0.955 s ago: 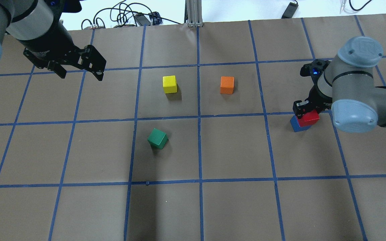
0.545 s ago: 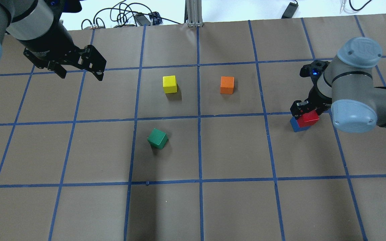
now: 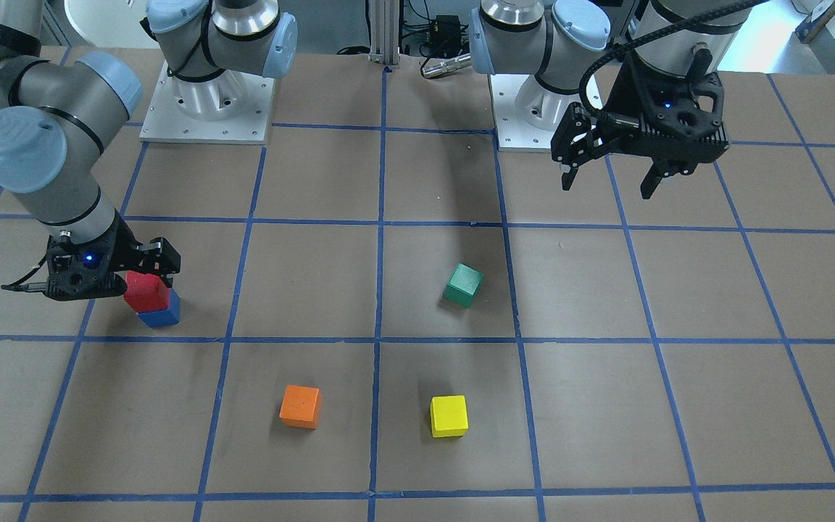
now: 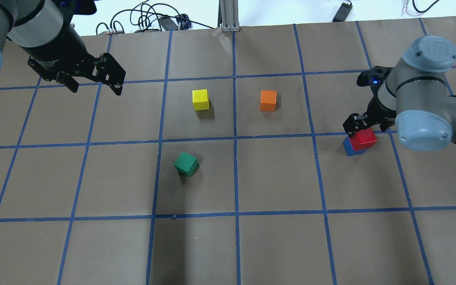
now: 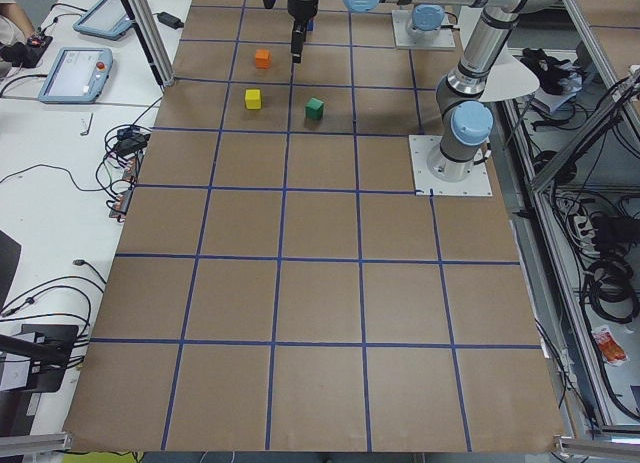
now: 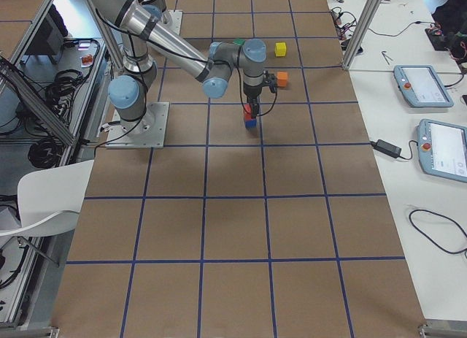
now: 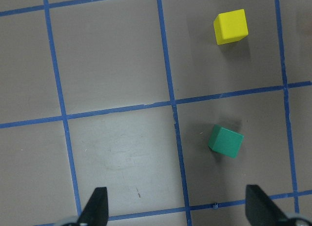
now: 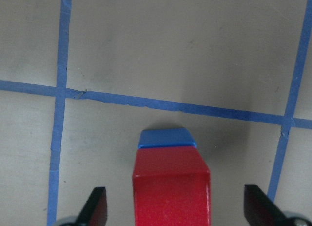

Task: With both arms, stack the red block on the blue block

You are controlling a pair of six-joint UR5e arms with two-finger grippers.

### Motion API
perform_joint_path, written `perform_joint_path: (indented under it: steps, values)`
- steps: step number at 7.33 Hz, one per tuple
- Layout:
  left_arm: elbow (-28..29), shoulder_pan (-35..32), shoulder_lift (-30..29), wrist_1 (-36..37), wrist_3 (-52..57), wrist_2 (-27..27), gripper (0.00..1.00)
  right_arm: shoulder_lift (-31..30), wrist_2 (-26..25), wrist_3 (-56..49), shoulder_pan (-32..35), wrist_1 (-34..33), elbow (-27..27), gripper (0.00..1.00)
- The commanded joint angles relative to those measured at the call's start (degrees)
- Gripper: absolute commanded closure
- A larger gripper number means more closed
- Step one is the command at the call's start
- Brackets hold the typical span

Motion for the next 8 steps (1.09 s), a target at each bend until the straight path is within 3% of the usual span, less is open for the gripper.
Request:
perform_joint_path:
  steps: [1,3,4,6,8]
  values:
    - [0.00,0.00,0.00,0.04,0.00,0.00,0.00,-0.52,0.05,0.40,0.30,18.55,-11.87,0.00]
    - [0.00,0.00,0.09,-0.05,0.00,0.00,0.00,-1.74,0.22,5.63,1.17,37.55,-24.54,0.00]
    - [0.00,0.00,0.00,0.04,0.00,0.00,0.00,-3.92,0.22,8.63,4.05,41.91,-27.90,0.00]
    - [0.00,0.00,0.00,0.04,0.00,0.00,0.00,-4.91,0.31,13.05,10.74,41.69,-28.55,0.00]
    - [0.00,0.00,0.00,0.04,0.00,0.00,0.00,-4.83,1.19,14.02,10.94,41.60,-27.76,0.00]
